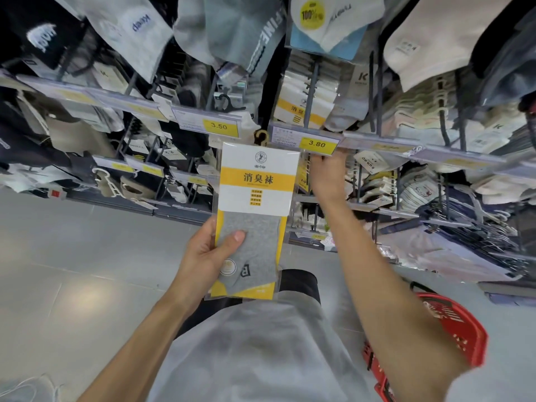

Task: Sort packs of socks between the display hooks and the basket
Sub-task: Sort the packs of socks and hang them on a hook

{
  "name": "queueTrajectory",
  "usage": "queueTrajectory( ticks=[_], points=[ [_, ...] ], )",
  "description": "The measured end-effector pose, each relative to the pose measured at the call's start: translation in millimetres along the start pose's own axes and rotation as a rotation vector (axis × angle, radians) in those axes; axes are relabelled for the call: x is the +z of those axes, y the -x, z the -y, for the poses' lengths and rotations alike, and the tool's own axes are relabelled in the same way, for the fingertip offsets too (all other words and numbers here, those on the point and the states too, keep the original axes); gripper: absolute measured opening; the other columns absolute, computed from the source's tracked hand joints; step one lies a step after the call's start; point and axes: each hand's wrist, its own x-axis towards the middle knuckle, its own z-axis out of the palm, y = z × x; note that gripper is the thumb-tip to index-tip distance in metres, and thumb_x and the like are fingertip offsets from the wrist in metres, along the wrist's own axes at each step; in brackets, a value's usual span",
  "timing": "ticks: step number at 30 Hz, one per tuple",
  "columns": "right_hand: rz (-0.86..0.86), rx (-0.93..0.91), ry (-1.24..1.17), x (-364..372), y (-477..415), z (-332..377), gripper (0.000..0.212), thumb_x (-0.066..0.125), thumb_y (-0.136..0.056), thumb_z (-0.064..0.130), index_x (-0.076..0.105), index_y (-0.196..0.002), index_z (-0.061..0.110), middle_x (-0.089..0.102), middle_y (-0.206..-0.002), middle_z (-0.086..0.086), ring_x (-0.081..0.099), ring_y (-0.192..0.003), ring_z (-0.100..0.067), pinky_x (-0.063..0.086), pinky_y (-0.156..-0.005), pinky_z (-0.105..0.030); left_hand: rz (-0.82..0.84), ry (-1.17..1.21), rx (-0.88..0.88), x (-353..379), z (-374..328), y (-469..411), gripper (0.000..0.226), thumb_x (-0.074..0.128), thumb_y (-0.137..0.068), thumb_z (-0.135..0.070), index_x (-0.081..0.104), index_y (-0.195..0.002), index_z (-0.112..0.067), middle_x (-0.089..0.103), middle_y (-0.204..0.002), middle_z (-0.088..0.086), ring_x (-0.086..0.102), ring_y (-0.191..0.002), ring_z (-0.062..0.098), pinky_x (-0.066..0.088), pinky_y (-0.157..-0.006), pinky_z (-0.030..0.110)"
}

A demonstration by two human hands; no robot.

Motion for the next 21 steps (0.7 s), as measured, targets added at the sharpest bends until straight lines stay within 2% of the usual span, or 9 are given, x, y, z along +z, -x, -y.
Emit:
queueTrajectory(
  ticks=[2,4,6,8,11,15,18,19,21],
  points=[
    [-0.021,-0.026,-0.229,3,45,-7,0.031,0.046,-0.104,0.025,0.056,-0.129,0.008,0.059,-0.132,-0.003,0.054,-0.125,-0.019,0.042,-0.11,-0.04,0.021,-0.011,0.007,-1,0,-4,0.035,0.065,-0.083,-0.024,0.064,-0.118,-0.019,0.075,-0.114,0.0,0.072,-0.103,0.018,0.058,-0.074,0.023],
    [0.117,-0.033,-0.454,-4,90,-12,0.036,0.044,-0.102,0.035,0.059,-0.128,0.014,0.066,-0.12,0.011,0.062,-0.114,-0.009,0.052,-0.096,-0.032,0.058,-0.03,0.011,-1,3,-7,0.033,0.066,-0.086,-0.02,0.064,-0.119,-0.019,0.075,-0.115,0.0,0.072,-0.104,0.016,0.058,-0.077,0.023],
    [0.224,-0.023,-0.514,-10,119,-8,0.029,0.055,-0.097,0.031,0.06,-0.121,0.016,0.071,-0.111,0.012,0.066,-0.104,-0.006,0.054,-0.082,-0.022,0.105,-0.062,0.005,1,7,-10,0.03,0.068,-0.089,-0.018,0.064,-0.119,-0.022,0.075,-0.115,-0.001,0.071,-0.104,0.014,0.057,-0.079,0.024],
    [0.214,-0.017,-0.545,-12,130,-11,0.025,0.063,-0.092,0.012,0.058,-0.116,0.015,0.074,-0.109,0.007,0.069,-0.101,-0.008,0.054,-0.08,-0.02,0.155,-0.111,-0.006,5,12,-15,0.03,0.066,-0.089,-0.017,0.065,-0.118,-0.026,0.075,-0.115,-0.004,0.071,-0.104,0.013,0.056,-0.079,0.024],
    [0.142,0.02,-0.451,-21,117,-26,0.033,0.061,-0.091,-0.006,0.057,-0.111,0.021,0.075,-0.104,0.008,0.069,-0.098,-0.007,0.055,-0.082,-0.022,0.159,-0.261,-0.007,5,23,-24,0.027,0.062,-0.096,-0.009,0.063,-0.115,-0.028,0.074,-0.115,-0.005,0.068,-0.108,0.011,0.055,-0.086,0.027],
    [0.048,0.059,-0.296,-28,80,-40,0.037,0.056,-0.094,-0.01,0.055,-0.111,0.022,0.073,-0.102,0.014,0.068,-0.097,0.0,0.053,-0.084,-0.019,0.079,-0.333,0.008,2,30,-33,0.033,0.06,-0.097,-0.005,0.062,-0.112,-0.034,0.07,-0.119,-0.009,0.063,-0.113,-0.002,0.046,-0.103,0.024],
    [-0.01,0.074,-0.215,-23,47,-39,0.032,0.056,-0.095,-0.006,0.052,-0.117,0.015,0.067,-0.113,0.001,0.065,-0.106,-0.013,0.052,-0.097,-0.036,0.15,-0.357,0.012,-4,31,-41,0.025,0.058,-0.098,-0.004,0.068,-0.1,-0.027,0.074,-0.106,-0.01,0.065,-0.108,0.003,0.047,-0.1,0.028],
    [-0.032,0.073,-0.196,-21,37,-34,0.03,0.056,-0.095,-0.005,0.051,-0.118,0.013,0.066,-0.114,-0.001,0.064,-0.107,-0.015,0.051,-0.098,-0.037,0.18,-0.372,0.013,-6,31,-44,0.025,0.058,-0.098,-0.005,0.069,-0.094,-0.027,0.074,-0.102,-0.009,0.066,-0.106,0.006,0.048,-0.098,0.03],
    [-0.064,0.047,-0.176,-13,18,-20,0.027,0.057,-0.093,-0.002,0.051,-0.116,0.01,0.065,-0.108,0.001,0.064,-0.1,-0.009,0.052,-0.092,-0.029,0.215,-0.382,-0.003,-13,31,-52,0.033,0.057,-0.098,-0.006,0.068,-0.084,-0.034,0.076,-0.096,-0.006,0.069,-0.102,0.011,0.049,-0.093,0.029]
  ],
)
